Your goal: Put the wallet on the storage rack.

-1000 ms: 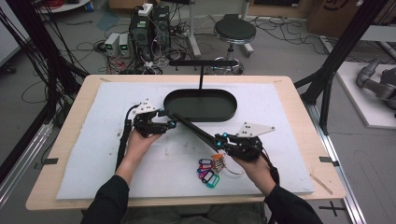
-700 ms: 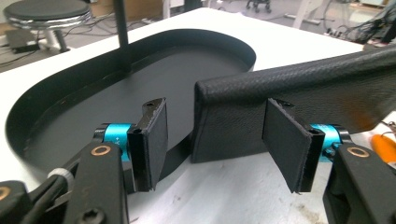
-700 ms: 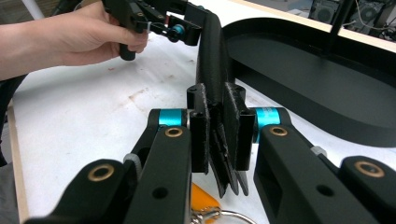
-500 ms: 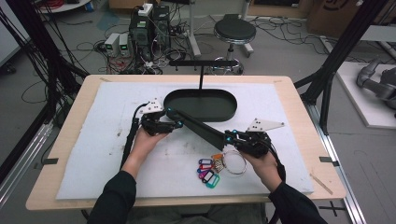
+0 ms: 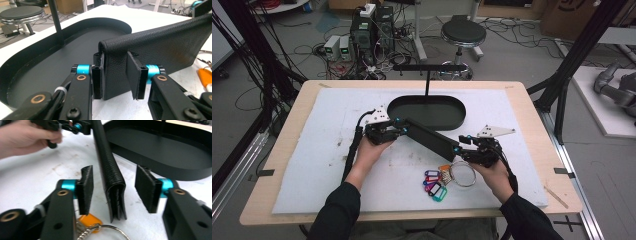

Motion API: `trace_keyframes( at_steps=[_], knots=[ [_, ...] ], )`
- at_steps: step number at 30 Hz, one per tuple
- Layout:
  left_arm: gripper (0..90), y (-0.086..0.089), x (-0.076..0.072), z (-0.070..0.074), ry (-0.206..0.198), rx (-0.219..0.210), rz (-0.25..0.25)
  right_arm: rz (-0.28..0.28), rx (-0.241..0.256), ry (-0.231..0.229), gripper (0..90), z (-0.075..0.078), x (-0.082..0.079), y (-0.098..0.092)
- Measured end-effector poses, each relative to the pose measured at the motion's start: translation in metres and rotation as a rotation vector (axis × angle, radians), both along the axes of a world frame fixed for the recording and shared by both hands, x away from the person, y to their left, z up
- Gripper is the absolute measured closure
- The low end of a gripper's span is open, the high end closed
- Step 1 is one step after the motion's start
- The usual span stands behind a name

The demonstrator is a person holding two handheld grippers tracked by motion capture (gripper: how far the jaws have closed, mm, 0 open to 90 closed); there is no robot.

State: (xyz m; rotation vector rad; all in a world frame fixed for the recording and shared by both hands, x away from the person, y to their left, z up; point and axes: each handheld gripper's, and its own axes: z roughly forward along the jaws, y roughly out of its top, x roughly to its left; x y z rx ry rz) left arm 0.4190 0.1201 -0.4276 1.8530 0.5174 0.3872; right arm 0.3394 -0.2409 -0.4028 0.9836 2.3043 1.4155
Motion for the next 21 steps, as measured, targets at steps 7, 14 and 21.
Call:
trace_keyframes(
  at_steps=[7,14,21],
  knots=[
    [68.7,0.002,-0.002,-0.001,0.013,-0.015,0.000,0.038,-0.051,0.051,68.8,-0.010,0.013,0.008],
    [48.7,0.007,-0.006,0.003,0.031,-0.029,0.012,0.120,-0.016,0.020,76.4,-0.002,0.013,0.004],
    [41.8,0.019,-0.011,0.011,0.009,-0.079,-0.023,0.189,0.023,-0.041,76.7,0.012,0.006,0.002]
  ],
)
